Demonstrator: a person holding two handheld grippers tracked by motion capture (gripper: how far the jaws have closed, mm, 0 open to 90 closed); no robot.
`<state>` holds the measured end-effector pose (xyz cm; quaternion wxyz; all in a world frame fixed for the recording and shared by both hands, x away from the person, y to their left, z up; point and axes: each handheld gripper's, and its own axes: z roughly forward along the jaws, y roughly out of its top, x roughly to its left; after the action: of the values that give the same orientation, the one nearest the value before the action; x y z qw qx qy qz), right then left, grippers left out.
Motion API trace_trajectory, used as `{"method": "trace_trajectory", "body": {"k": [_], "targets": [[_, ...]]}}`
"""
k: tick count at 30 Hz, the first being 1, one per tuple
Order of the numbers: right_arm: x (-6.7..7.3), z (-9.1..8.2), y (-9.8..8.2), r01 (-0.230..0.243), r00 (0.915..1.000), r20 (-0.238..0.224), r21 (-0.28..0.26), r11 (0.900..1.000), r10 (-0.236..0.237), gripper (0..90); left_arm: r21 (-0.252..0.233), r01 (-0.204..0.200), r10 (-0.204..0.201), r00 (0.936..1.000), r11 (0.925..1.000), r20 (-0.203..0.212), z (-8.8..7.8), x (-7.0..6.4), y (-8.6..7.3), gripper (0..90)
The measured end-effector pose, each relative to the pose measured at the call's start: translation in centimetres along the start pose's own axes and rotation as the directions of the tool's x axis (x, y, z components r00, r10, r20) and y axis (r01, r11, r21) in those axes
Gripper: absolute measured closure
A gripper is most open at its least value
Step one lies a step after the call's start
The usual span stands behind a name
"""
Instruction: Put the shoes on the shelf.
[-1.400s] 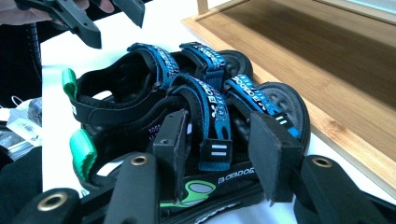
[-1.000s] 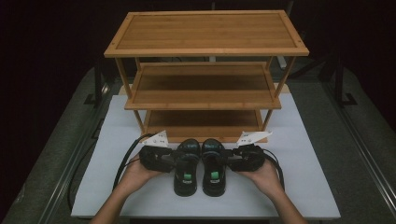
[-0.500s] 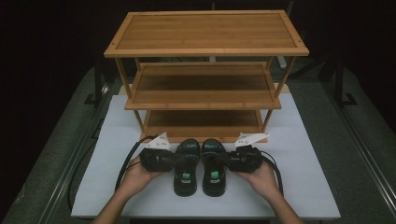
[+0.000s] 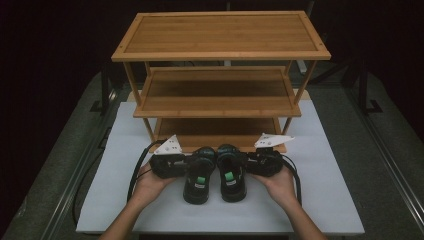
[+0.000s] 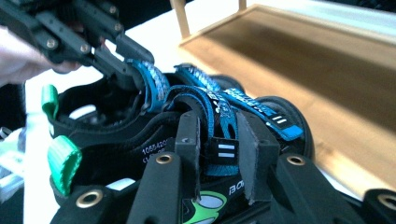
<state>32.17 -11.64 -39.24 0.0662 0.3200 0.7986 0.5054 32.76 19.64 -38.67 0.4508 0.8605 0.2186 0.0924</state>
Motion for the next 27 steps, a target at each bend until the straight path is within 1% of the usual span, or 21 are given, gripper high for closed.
{"method": "trace_trajectory", "body": {"k": [3,5,8,11,14,16,19,22,24,27], "targets": [[-0.5,0.5,0.7,0.016,0.9995,0.028,-0.017,1.0,-0.015,70.7,-0.008,-0.001,0.001,0.9997,1.0,-0.026,0.3,0.8,0.5,72.3],[-1.0,0.9,1.2,0.027,0.9988,0.042,-0.03,0.999,-0.026,70.6,-0.018,-0.007,0.007,0.9986,0.9998,-0.053,0.7,1.4,0.8,72.3],[-1.8,1.5,1.5,0.037,0.9978,0.057,-0.048,0.998,-0.034,70.6,-0.036,-0.006,0.002,0.9964,0.9993,-0.084,1.2,2.1,1.1,72.3],[-2.7,2.2,1.6,0.041,0.9963,0.078,-0.058,0.997,-0.036,70.6,-0.067,0.007,-0.015,0.9923,0.9978,-0.123,1.9,3.1,1.2,72.4],[-3.5,3.0,1.7,0.047,0.9945,0.097,-0.058,0.997,-0.041,70.6,-0.101,0.012,-0.027,0.9881,0.9948,-0.151,2.6,3.8,1.3,72.4],[-3.8,3.3,1.8,0.046,0.9933,0.109,-0.06,0.997,-0.039,70.6,-0.116,0.009,-0.028,0.9856,0.9932,-0.167,3.0,4.0,1.3,72.3],[-4.1,3.7,1.9,0.048,0.9915,0.124,-0.075,0.996,-0.038,70.6,-0.125,-0.005,-0.019,0.9804,0.9922,-0.196,3.6,4.2,1.2,72.3],[-4.4,4.1,1.8,0.056,0.989,0.141,-0.086,0.995,-0.044,70.6,-0.131,-0.011,-0.017,0.9772,0.9913,-0.211,4.0,4.4,1.1,72.4],[-4.6,4.2,1.7,0.053,0.9879,0.15,-0.091,0.994,-0.039,70.6,-0.13,-0.013,-0.015,0.9764,0.9914,-0.216,4.2,4.5,1.0,72.3],[-4.8,4.3,1.5,0.053,0.9882,0.148,-0.104,0.993,-0.037,70.6,-0.136,-0.017,-0.013,0.9764,0.9906,-0.216,4.5,4.6,0.8,72.3]]}}
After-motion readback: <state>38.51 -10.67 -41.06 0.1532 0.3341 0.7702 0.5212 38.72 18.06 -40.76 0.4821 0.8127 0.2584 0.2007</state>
